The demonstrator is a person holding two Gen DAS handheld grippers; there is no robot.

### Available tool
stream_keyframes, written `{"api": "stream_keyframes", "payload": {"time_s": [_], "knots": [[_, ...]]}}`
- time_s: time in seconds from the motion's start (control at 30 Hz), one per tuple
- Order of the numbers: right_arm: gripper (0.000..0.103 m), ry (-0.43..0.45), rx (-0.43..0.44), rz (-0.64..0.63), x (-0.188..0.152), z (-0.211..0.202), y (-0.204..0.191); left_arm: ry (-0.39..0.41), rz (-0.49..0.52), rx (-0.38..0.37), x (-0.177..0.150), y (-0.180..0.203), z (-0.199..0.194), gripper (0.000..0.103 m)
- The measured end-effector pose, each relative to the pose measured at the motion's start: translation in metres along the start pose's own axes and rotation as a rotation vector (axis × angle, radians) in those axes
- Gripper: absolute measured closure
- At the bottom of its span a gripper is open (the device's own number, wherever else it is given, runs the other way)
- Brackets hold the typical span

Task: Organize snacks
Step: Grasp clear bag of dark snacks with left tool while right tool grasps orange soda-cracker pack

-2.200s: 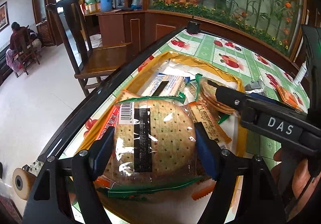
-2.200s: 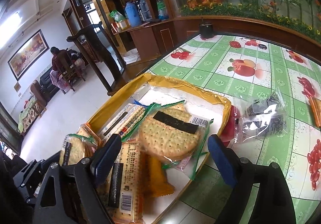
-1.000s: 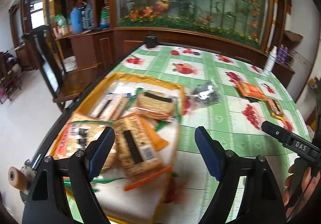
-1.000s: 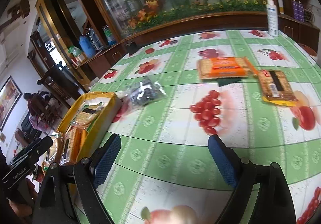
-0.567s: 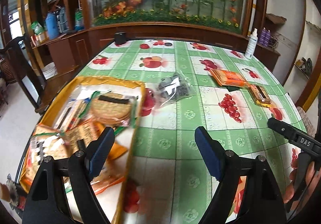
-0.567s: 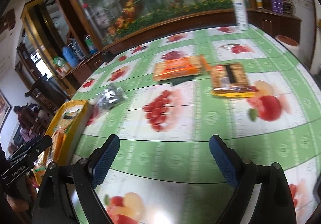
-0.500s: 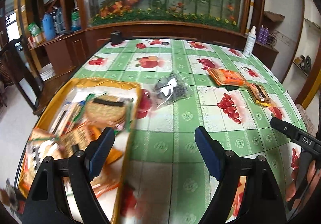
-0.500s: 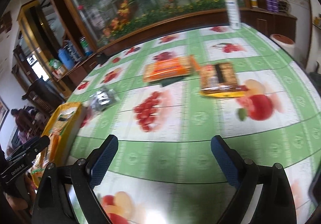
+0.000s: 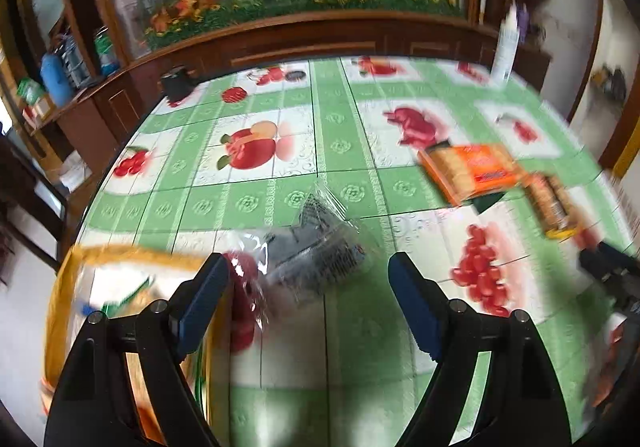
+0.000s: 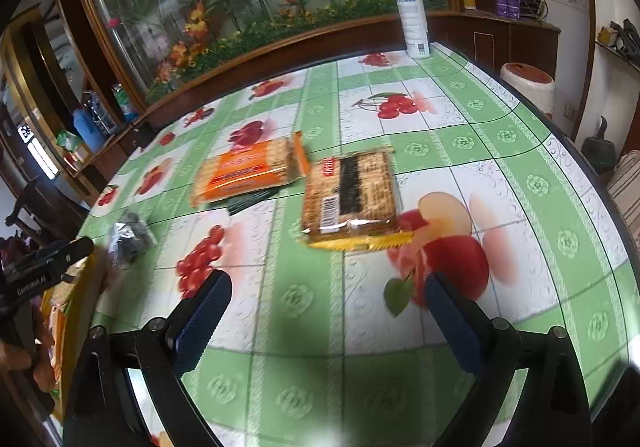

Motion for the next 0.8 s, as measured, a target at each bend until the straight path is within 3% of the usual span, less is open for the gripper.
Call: {"api": "stream_keyframes", "payload": {"time_s": [0.23, 0.33, 0.47, 0.63, 0.8], "knots": [[0.004, -0.016, -0.020, 0.011, 0.016, 0.017, 0.014, -0.054, 0.096, -0.016, 0.003, 0.010, 0.030, 0.021], [0.002, -0.023, 0.032, -0.033, 0.027, 0.025, 0.003, -0.074, 0.132, -0.030, 0.003, 0.013, 0.038, 0.021], [0.002, -0.069, 0.139, -0.272, 0.048, 0.046, -0.037, -0.101, 0.190, -0.033, 0.001, 0.016, 0.048, 0.021], [0.002, -0.207, 0.219, -0.622, 0.061, 0.078, -0.090, -0.105, 0.219, -0.061, 0.003, 0.014, 0.053, 0.021], [0.002, -0.324, 0.314, -0.703, 0.078, 0.110, -0.099, -0.134, 0.216, -0.093, 0.005, 0.006, 0.062, 0.021]]}}
Point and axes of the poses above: each gripper's, at about its wrist camera, not at the fingertips, and z roughly the way its jaws point, y to its right, x to its top, the point moved 3 cm from there along z, roughly the way its jaws point, and after that the axes turned 8 degrees about x, right-handed, at the moved point
